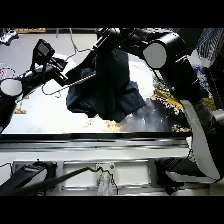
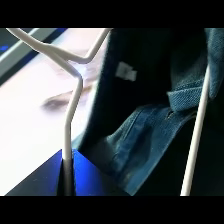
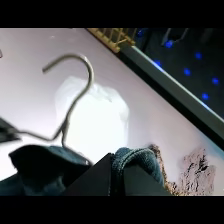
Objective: Fold the clothes and pants, and hang the long-sleeved shirts on hangers.
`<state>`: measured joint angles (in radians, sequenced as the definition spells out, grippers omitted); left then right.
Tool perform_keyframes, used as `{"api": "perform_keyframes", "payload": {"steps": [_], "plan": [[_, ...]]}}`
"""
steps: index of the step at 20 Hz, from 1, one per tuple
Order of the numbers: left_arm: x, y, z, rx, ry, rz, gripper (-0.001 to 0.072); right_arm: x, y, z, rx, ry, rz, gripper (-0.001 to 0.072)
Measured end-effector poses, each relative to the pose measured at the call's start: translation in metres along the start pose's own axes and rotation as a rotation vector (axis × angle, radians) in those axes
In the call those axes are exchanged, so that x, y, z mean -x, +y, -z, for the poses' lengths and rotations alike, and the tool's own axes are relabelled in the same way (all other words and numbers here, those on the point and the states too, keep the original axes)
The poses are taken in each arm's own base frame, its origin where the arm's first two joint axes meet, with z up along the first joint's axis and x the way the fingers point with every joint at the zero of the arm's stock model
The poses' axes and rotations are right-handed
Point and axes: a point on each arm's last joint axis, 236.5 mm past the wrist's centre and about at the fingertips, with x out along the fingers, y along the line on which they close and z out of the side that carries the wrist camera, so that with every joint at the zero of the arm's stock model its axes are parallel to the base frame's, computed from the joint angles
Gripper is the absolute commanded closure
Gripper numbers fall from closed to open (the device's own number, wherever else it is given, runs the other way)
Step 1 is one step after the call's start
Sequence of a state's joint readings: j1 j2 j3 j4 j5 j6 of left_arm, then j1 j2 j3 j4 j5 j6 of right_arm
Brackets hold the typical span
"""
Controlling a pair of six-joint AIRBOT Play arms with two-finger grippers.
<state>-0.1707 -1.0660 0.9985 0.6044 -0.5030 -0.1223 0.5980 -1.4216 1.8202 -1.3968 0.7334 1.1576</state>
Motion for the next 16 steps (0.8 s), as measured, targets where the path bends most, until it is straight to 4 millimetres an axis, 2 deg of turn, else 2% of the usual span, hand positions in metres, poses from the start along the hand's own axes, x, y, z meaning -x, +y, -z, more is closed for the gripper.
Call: {"api": "perform_keyframes", "payload": {"steps": [3,5,8,10,12,14,16], "plan": [[-0.017,-0.008,-0.01,0.102,-0.054,0.066,0.0684,0.0,-0.004,-0.002,0.004,-0.009,0.012,0.0662],[-0.03,-0.003,-0.017,0.204,-0.099,0.091,0.0684,0.0,-0.006,-0.003,0.006,-0.013,0.018,0.0663],[-0.046,0.035,-0.014,0.451,-0.171,0.017,0.0685,-0.004,-0.004,0.005,0.005,0.011,0.009,0.0663],[-0.052,0.065,0.001,0.603,-0.193,-0.061,0.0685,-0.01,-0.001,0.015,0.003,0.042,-0.003,0.0663],[-0.054,0.083,0.013,0.701,-0.208,-0.1,0.0685,-0.018,0.001,0.026,0.004,0.071,-0.01,0.0663],[-0.053,0.088,0.017,0.735,-0.221,-0.086,0.0685,-0.027,0.001,0.039,0.002,0.105,-0.015,0.0662],[-0.052,0.072,0.01,0.709,-0.235,0.01,0.0685,-0.035,-0.004,0.051,-0.004,0.131,-0.011,0.0661]]}}
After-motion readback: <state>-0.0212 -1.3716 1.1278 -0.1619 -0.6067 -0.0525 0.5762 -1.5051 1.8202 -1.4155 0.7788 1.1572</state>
